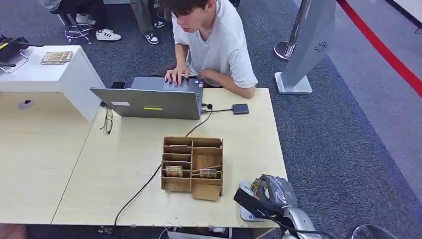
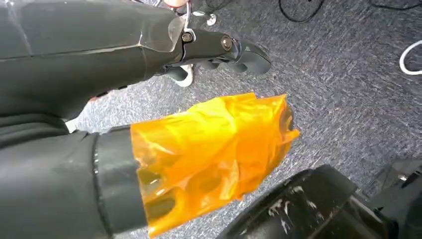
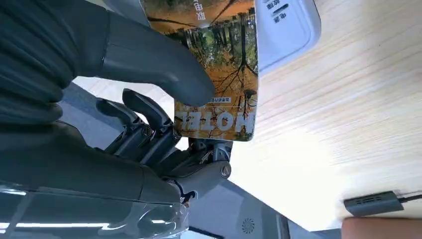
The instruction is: Pass the card to the sensor for recognition and then transmit it.
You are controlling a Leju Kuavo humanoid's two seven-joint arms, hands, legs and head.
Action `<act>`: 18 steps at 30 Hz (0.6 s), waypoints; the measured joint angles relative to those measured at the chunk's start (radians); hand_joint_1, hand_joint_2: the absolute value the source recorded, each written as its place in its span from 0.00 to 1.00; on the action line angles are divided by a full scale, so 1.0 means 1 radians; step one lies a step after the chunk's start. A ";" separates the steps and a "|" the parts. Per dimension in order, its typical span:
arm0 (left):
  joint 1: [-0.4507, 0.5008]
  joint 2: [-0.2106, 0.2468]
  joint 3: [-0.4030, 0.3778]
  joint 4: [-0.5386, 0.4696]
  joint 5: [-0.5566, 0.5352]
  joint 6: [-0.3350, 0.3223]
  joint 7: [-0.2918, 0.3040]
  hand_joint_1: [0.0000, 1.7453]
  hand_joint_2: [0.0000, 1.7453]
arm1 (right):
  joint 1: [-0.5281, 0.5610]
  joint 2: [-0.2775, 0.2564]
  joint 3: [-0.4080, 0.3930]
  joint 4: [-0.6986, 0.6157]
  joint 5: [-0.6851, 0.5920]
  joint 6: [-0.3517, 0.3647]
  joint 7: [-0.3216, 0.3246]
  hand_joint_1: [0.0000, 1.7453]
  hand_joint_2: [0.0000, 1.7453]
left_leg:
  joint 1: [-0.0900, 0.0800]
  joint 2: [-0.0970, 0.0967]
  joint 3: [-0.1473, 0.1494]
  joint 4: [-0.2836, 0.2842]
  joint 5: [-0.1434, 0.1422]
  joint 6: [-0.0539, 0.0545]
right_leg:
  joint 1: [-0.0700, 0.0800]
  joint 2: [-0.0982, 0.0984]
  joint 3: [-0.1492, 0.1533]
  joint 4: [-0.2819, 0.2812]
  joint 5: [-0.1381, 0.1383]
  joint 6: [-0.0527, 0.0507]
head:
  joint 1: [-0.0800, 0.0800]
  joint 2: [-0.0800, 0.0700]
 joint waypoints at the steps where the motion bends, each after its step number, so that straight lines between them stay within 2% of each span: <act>1: 0.000 0.000 0.001 -0.001 -0.002 -0.001 0.000 0.00 0.00 | -0.001 0.002 -0.001 0.003 0.000 -0.001 0.000 1.00 1.00 | 0.000 0.000 0.000 0.000 0.000 0.000 | 0.000 0.000 0.000 0.000 0.000 0.000 | 0.000 0.000; 18: 0.009 -0.001 0.037 -0.019 -0.051 -0.024 0.002 0.00 0.00 | -0.008 0.026 -0.031 0.018 0.019 0.017 -0.024 1.00 1.00 | 0.000 0.000 0.001 0.000 0.000 0.000 | 0.000 0.000 0.001 0.000 0.000 0.000 | 0.000 0.000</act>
